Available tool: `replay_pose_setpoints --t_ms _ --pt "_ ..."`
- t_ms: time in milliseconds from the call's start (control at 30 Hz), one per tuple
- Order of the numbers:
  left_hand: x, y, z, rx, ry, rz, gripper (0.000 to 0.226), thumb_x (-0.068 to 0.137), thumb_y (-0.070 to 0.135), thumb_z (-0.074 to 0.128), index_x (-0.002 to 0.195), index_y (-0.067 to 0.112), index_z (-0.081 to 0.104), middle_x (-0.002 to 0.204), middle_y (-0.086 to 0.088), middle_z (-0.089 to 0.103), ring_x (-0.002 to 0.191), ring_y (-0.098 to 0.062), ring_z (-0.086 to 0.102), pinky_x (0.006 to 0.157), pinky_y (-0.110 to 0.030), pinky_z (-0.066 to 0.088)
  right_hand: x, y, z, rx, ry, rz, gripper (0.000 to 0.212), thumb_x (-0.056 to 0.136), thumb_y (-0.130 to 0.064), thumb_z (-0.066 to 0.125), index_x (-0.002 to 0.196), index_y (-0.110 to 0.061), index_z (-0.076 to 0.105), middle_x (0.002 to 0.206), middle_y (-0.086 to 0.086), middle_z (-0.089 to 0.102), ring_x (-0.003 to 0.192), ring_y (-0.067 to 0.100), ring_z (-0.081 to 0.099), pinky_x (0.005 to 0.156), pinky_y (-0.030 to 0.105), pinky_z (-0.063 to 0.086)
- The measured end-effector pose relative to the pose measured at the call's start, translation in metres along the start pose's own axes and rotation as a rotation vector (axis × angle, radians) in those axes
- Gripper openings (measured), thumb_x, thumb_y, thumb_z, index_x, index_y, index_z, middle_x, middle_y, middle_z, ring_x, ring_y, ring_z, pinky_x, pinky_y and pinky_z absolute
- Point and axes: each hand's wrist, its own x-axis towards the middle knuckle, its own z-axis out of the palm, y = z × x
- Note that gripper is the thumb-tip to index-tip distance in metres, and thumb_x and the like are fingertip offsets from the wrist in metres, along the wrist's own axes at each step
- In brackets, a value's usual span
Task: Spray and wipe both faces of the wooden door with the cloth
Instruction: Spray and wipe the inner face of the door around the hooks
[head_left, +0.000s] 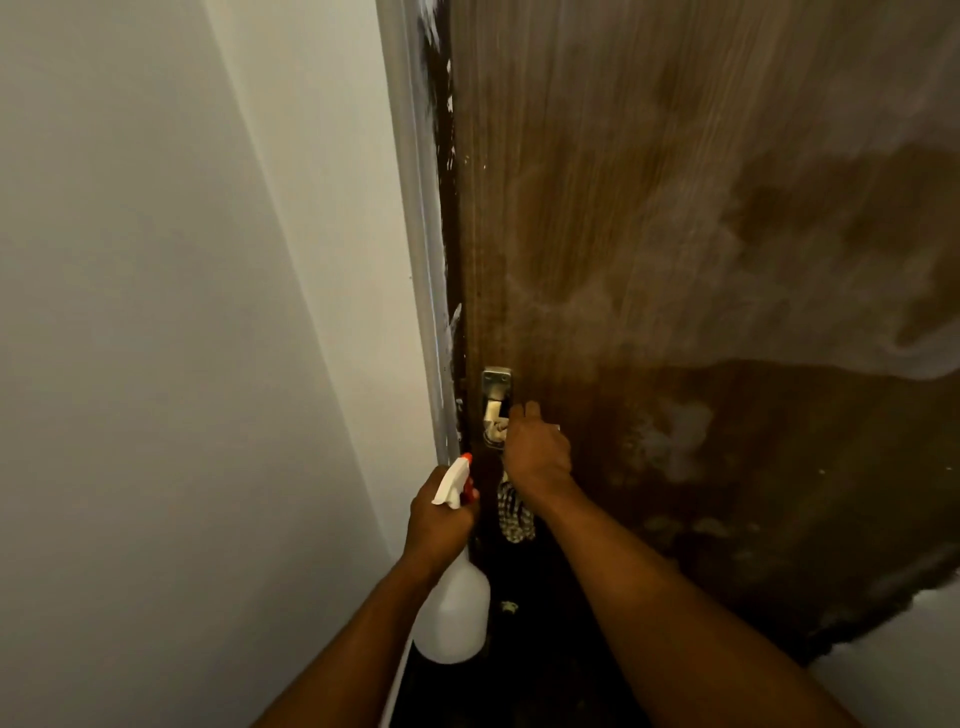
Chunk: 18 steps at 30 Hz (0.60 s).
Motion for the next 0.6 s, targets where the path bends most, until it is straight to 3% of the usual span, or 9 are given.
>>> replay_pose_setpoints --t_ms 200,333,500,600 --pt "-0.01 -0.012 -0.018 0.061 -0.075 0.071 0.034 0.083 0.013 0.067 0.114 0.011 0.054 0.102 -0.01 0.064 0.091 -0.025 0.063 0.083 -0.037 0.056 -0.05 -0.005 0.019 -0.014 0.108 0.05 0.038 0.097 -0.011 0.052 0.135 -0.016 0.047 0.138 0.005 0.043 0.103 0.026 0.063 0.077 0.036 0.055" --pt "-0.033 -0.023 -0.03 0.015 -0.089 0.128 0.033 0.082 0.007 0.067 0.111 0.013 0.054 0.094 -0.001 0.061 0.087 -0.016 0.06 0.07 -0.015 0.049 -0.106 0.0 0.034 0.063 0.147 0.097 0.057 0.093 -0.015 0.063 0.144 -0.022 0.038 0.149 0.0 0.037 0.11 0.025 0.062 0.081 0.036 0.055" --pt "-0.066 -0.033 -0.041 -0.039 -0.11 0.145 0.04 0.082 0.003 0.066 0.117 0.014 0.051 0.098 0.003 0.058 0.091 -0.013 0.058 0.081 -0.02 0.049 -0.166 0.002 0.035 0.086 0.175 0.125 0.069 0.087 -0.008 0.067 0.146 -0.023 0.036 0.154 -0.003 0.031 0.11 0.025 0.061 0.08 0.036 0.054" --pt "-0.086 -0.036 -0.047 -0.06 -0.118 0.176 0.039 0.084 0.003 0.065 0.119 0.014 0.051 0.098 0.005 0.058 0.083 -0.007 0.058 0.069 -0.01 0.048 -0.2 0.008 0.029 0.079 0.194 0.113 0.059 0.087 -0.005 0.061 0.14 -0.022 0.042 0.146 -0.004 0.038 0.099 0.022 0.063 0.074 0.033 0.053"
